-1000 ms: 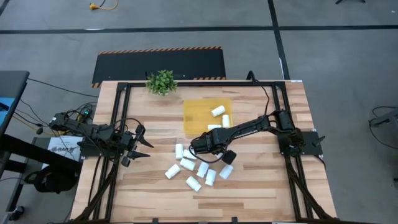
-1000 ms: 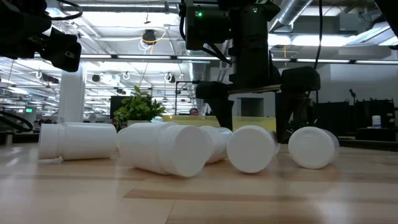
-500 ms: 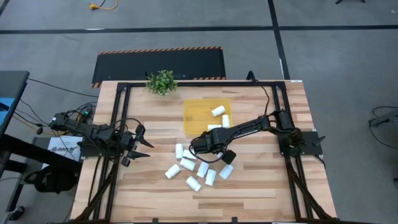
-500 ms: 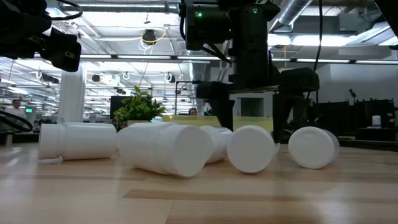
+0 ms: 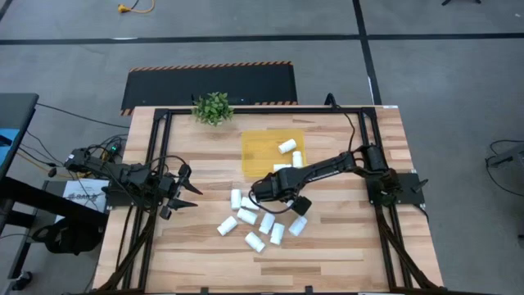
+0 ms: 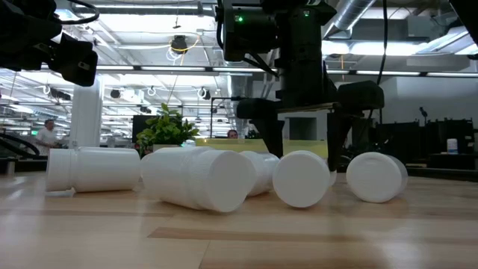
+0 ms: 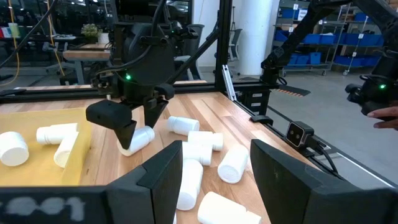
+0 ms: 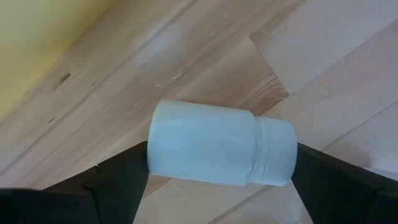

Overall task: Pick and place pill bottles into a basket
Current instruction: Put the white pill bottle into the yellow bin

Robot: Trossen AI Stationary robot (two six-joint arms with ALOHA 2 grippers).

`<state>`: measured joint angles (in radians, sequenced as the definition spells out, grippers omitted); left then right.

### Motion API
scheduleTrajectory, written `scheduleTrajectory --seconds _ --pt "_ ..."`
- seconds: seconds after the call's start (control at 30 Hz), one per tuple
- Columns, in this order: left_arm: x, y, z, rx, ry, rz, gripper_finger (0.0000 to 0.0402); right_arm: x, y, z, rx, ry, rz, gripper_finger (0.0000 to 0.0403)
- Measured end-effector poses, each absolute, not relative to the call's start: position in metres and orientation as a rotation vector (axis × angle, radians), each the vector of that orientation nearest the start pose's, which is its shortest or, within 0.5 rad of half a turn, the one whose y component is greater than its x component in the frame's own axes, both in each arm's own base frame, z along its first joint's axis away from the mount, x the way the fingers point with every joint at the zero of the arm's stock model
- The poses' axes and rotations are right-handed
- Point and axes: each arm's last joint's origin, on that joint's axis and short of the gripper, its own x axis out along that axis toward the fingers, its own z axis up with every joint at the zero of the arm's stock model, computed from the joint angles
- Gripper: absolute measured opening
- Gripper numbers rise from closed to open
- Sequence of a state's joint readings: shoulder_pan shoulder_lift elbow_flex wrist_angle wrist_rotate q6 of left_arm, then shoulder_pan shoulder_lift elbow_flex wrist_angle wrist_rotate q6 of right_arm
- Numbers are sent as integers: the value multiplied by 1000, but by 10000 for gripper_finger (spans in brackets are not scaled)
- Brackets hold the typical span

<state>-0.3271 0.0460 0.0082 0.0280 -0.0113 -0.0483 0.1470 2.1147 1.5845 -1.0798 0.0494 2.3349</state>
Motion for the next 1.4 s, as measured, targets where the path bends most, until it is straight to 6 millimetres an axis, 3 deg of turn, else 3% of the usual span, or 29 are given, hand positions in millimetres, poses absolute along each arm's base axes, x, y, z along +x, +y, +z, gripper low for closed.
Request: scheduleTrajectory --seconds 0.37,0.63,1.03,1.4 --pt "95 -32 165 -46 17 -316 177 392 57 177 1545 857 -1671 330" --pt "95 -32 165 -46 17 -316 177 397 47 204 1492 905 -1633 348" --pt "95 -32 165 -46 17 -316 177 409 2 253 1394 889 -1497 340" --pt "95 -32 165 -46 17 -316 177 409 -51 258 1275 962 -1389 340"
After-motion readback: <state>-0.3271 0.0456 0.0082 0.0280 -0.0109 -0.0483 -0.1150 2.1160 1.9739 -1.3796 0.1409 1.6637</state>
